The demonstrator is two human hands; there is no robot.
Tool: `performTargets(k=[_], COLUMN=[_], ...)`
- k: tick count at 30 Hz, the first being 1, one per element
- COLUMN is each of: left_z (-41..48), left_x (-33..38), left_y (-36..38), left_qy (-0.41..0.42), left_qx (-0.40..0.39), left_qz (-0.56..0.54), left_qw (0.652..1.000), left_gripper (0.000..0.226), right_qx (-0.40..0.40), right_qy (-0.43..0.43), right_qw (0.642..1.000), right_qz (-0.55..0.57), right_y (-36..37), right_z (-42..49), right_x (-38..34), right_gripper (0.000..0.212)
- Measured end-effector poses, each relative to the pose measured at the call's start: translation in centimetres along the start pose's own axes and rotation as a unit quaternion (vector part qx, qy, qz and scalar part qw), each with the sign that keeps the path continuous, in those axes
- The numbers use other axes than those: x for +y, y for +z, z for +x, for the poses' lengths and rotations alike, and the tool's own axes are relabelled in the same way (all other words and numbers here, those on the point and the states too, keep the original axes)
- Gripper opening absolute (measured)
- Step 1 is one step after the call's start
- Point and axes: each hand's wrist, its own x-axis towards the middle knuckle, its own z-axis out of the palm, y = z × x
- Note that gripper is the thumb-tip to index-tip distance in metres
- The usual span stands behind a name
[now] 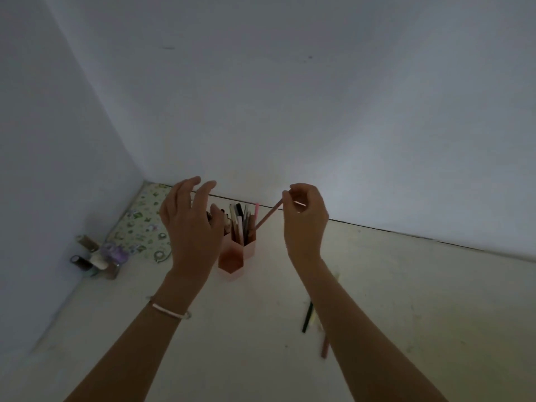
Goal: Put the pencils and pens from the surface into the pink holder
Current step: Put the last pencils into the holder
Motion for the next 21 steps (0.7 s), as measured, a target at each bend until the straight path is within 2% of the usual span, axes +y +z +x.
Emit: performTargets(k=[4, 6, 7, 9, 11, 13, 16, 19, 21], left_z=[0.0, -0.5, -0.8, -1.9, -3.4, -5.7, -9.9, -12.7, -13.8], left_x=[1.0, 1.7, 2.2, 3.4, 5.1, 7.0, 9.3, 10.7, 11.5], left_y=[-1.0, -1.0, -0.9, -0.1, 1.2, 3.2, 7.3, 10.2, 11.5], left_qy=[0.022, 0.033, 0.038, 0.048, 0.052, 0.035, -0.005, -0.04, -0.041], left_qx=[0.001, 0.003, 0.006, -0.002, -0.061, -0.188, -0.358, -0.443, -0.469], left_qz=[-0.05, -0.071, -0.084, -0.115, -0.133, -0.118, -0.068, -0.049, -0.03], left_qw=[0.999, 0.997, 0.996, 0.992, 0.988, 0.974, 0.931, 0.895, 0.881], left_gripper=[0.042, 0.04, 0.037, 0.026, 0.017, 0.015, 0.016, 0.021, 0.021], right_qx=[-0.129, -0.173, -0.165, -0.101, -0.025, 0.018, 0.041, 0.049, 0.057], right_qy=[-0.072, -0.093, -0.102, -0.102, -0.061, -0.004, 0.038, 0.071, 0.093], right_qw=[0.985, 0.969, 0.967, 0.977, 0.99, 0.994, 0.99, 0.982, 0.977], right_qz=[-0.092, -0.152, -0.166, -0.158, -0.127, -0.11, -0.13, -0.169, -0.184], right_y=[2.1, 2.1, 1.8, 0.5, -1.6, -4.5, -9.3, -13.7, -16.3], right_z=[-2.2, -2.9, -2.9, -2.5, -1.5, -0.4, 0.4, -0.1, -0.8], right_x=[2.0, 2.8, 3.0, 3.1, 3.1, 3.5, 4.5, 5.8, 6.7], right_gripper=[0.009, 0.018, 0.022, 0.027, 0.03, 0.032, 0.032, 0.031, 0.03])
